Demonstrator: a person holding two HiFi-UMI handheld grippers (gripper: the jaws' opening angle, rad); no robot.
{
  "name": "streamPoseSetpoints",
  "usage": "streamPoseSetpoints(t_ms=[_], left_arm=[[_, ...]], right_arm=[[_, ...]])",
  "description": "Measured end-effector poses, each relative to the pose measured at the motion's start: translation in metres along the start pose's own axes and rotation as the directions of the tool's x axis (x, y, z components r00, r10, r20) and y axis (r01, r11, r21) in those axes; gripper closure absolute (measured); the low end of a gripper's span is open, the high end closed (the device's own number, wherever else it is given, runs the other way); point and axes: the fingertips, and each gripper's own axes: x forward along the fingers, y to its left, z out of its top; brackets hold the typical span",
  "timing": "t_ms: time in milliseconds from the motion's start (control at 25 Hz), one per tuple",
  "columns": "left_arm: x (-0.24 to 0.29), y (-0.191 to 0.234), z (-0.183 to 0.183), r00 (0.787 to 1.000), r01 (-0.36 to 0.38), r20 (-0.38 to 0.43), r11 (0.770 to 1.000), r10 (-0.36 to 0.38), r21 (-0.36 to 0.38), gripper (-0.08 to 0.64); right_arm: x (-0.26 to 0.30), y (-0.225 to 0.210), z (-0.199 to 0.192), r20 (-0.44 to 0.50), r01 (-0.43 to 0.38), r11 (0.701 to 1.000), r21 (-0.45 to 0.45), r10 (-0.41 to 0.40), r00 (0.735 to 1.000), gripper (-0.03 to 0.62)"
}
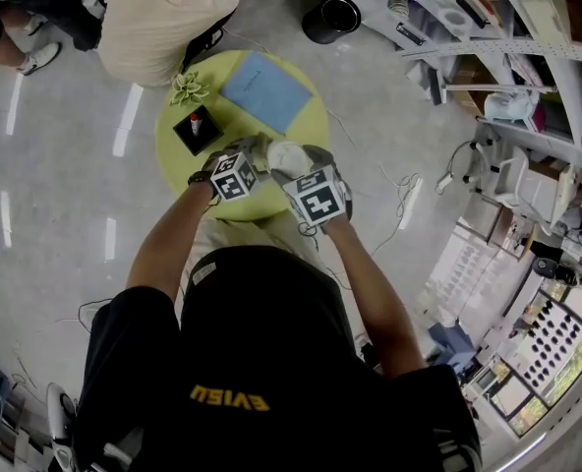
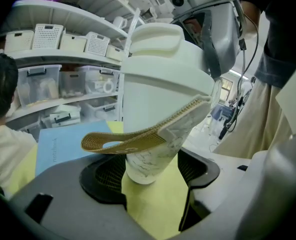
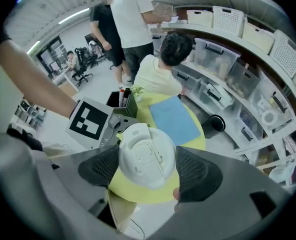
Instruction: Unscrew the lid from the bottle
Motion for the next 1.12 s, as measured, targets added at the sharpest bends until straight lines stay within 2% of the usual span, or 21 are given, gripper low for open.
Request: streamPoseSetpoints(t_ms=[200,400,600,760,920,1120], left_arm=[[0.001,0.002,0.000,1.000,0.000,-0.003,1.000,0.000,0.005,0.219],[0.001,0.000,-0.002,1.000,-0.002,-0.007,1.000,0.002,0.005,0.221],[0.001,0.000,-0.002,1.000,-0.002,-0.012,1.000,0.002,0.006,0.221],[0.001,0.001,-0.002,1.000,-0.001,-0.015,1.000,0.002,0.008,0.221],[0.001,0.001,-0.003,1.000,-0.002,-0.022,1.000,0.002,0.010,0.222],[0.001,0.000,-0.002,1.000,-0.003,-0.022,1.000,0.004,0.011,0.224]], right_arm=[[0.003,0.001,-0.001,-0.061,-0.083,0.993,-0.087,0.078,0.995,0.235],[0.003,0.002,-0.002,-0.059,-0.090,0.988,-0.127,0.083,0.995,0.235],[0.002,0.004,-0.001,-0.093,-0.114,0.966,-0.231,0.094,0.991,0.235],[0.002,0.007,-0.002,-0.125,-0.156,0.927,-0.342,0.119,0.985,0.235],[0.003,0.009,-0.003,-0.182,-0.202,0.864,-0.461,0.131,0.975,0.235],[0.002,0.011,-0.005,-0.202,-0.230,0.805,-0.546,0.139,0.969,0.236]])
